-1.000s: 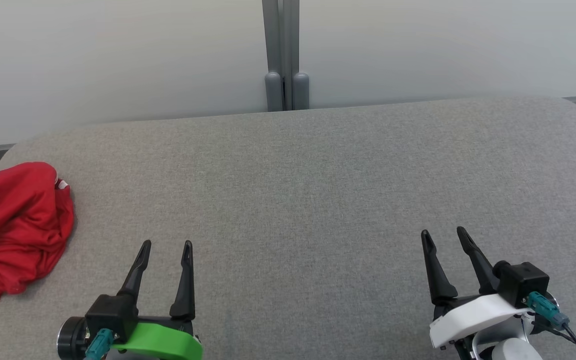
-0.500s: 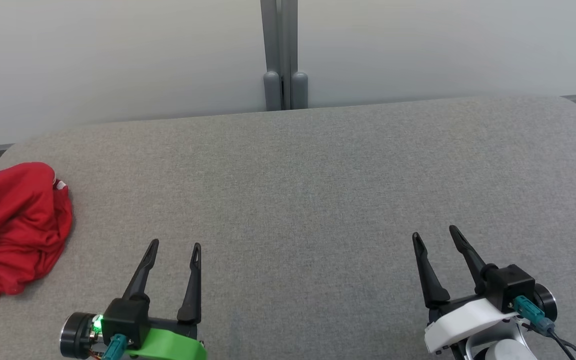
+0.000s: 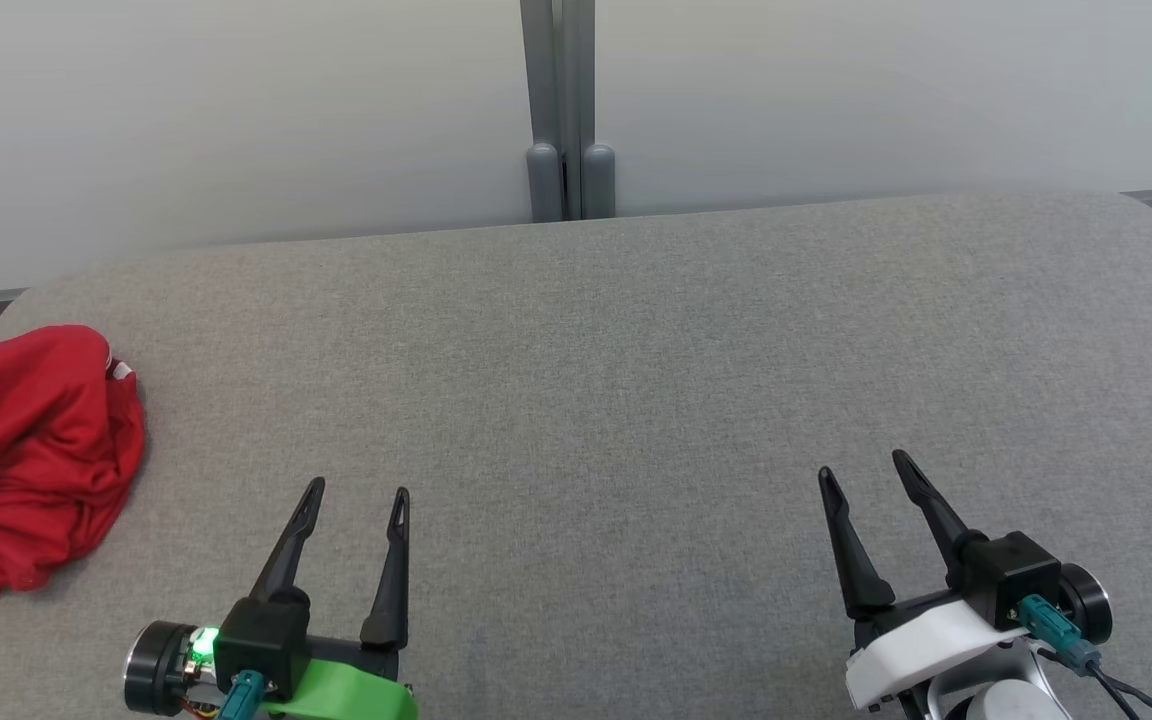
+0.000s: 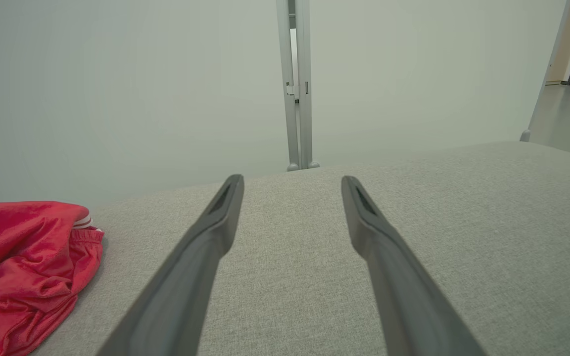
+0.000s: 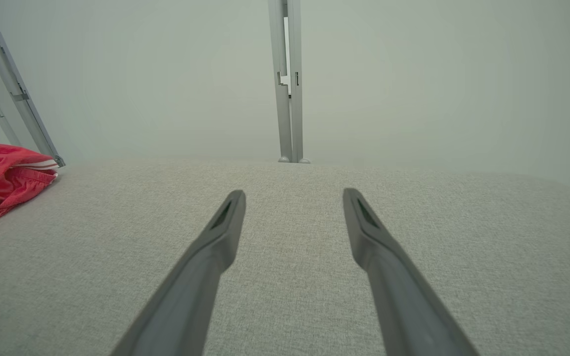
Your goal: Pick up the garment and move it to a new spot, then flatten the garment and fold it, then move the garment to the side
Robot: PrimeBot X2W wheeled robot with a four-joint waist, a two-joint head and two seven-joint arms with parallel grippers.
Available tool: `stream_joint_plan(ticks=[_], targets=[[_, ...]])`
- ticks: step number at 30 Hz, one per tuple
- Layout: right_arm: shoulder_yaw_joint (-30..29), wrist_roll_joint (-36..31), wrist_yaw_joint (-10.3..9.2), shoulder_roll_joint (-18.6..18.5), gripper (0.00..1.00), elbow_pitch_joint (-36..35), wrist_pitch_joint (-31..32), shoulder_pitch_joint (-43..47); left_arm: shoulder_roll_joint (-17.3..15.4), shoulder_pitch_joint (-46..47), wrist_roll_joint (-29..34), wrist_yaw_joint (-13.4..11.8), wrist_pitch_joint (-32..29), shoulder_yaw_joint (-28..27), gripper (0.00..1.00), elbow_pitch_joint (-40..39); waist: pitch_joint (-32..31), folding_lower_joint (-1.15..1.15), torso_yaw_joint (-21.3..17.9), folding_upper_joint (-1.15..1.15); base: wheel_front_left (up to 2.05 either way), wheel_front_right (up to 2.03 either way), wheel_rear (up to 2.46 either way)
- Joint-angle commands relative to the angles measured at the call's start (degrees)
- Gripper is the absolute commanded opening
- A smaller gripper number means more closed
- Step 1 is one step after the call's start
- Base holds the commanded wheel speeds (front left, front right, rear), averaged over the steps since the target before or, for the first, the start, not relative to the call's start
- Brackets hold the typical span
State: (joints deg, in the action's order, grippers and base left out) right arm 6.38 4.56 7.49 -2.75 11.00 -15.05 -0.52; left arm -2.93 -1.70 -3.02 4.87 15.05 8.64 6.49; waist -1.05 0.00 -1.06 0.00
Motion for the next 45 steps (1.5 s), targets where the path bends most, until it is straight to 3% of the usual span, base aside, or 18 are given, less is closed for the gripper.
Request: stream_joint_plan(ticks=[1, 9, 17, 45], targets=[[0.06, -0.17, 0.0, -0.24, 1.0, -0.11, -0.2, 0.28, 0.02, -0.44, -0.26, -0.11, 0.2, -0.03, 1.0, 0.0, 0.04, 0.0, 0.0, 0.0, 0.0, 0.0, 0.0], [-0.14, -0.27, 0.0, -0.24, 1.0, -0.01, -0.2, 0.33, 0.02, -0.07, -0.49, -0.37, 0.2, 0.35, 1.0, 0.24, 0.19, 0.0, 0.27, 0.0, 0.0, 0.0, 0.0], [-0.22, -0.46, 0.0, -0.23, 1.0, -0.42, -0.19, 1.04, 0.0, -0.15, -1.45, -0.56, 0.18, -0.37, 1.0, -0.34, 0.54, 0.0, 3.33, 0.0, 0.0, 0.0, 0.0], [1.53, 0.75, -0.02, -0.23, 1.0, -0.97, -0.2, 1.76, -0.01, -2.42, -0.86, -1.59, 0.13, -4.66, 1.0, -0.5, -0.05, 0.0, 24.58, 0.0, 0.0, 0.0, 0.0]])
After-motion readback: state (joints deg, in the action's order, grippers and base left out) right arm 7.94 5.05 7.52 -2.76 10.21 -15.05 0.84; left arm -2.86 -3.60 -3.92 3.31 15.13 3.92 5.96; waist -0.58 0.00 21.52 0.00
